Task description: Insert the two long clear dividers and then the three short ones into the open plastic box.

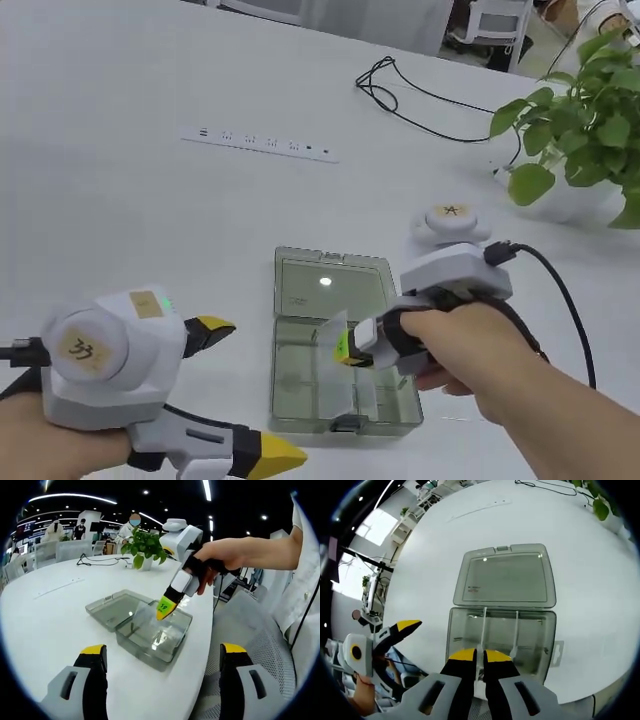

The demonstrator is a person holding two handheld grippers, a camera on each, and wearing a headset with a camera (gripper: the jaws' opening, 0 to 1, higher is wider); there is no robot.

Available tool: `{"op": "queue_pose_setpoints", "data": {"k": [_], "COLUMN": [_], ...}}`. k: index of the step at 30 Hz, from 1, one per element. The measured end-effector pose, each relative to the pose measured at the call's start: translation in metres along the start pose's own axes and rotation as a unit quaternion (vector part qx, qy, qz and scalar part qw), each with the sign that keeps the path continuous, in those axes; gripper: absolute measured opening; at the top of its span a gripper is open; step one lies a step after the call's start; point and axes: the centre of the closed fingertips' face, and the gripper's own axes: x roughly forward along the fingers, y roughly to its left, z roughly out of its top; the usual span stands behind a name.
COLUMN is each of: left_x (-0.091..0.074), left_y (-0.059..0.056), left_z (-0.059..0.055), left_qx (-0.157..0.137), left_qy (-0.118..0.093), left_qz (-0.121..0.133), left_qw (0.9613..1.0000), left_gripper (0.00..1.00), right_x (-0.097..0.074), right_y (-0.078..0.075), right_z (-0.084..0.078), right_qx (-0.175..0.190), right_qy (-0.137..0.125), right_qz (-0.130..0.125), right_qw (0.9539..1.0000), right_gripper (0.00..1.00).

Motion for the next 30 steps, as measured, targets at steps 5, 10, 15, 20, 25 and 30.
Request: {"op": "queue_pose_setpoints", "data": {"k": [5, 10, 15, 20, 25, 30], "left_x": [-0.001, -0.001, -0.001, -0.001, -0.001, -0.001], "left_y": [0.001, 0.002, 0.002, 0.002, 0.002, 0.003], "left_z": [0.000, -0.002, -0.004, -0.004, -0.005, -0.006], "left_qx": [-0.002, -0.003, -0.004, -0.005, -0.005, -0.004], "left_qy": [0.000, 0.001, 0.004, 0.004, 0.003, 0.005], "left_qz": [0.001, 0.003, 0.002, 0.003, 0.003, 0.004], "left_qw": [1.0000, 1.0000, 1.0000, 1.0000, 1.0000, 1.0000], "left_gripper": [0.95, 0.95, 0.95, 0.95, 0.95, 0.96], "right_x": [0.002, 0.002, 0.003, 0.005, 0.006, 0.011], "right_y": [-0.001, 0.001, 0.002, 0.004, 0.005, 0.009], "right_z": [0.001, 0.002, 0.002, 0.001, 0.000, 0.000], "right_qx": [-0.006, -0.030, -0.053, -0.065, -0.079, -0.091], "right_qy": [0.000, -0.002, 0.000, 0.002, 0.003, 0.001], "right_qz": [-0.005, -0.016, -0.027, -0.031, -0.034, -0.031], "right_qw": [1.0000, 0.9994, 0.9982, 0.9974, 0.9963, 0.9953], "right_gripper": [0.06, 0.06, 0.07, 0.07, 0.07, 0.07]}}
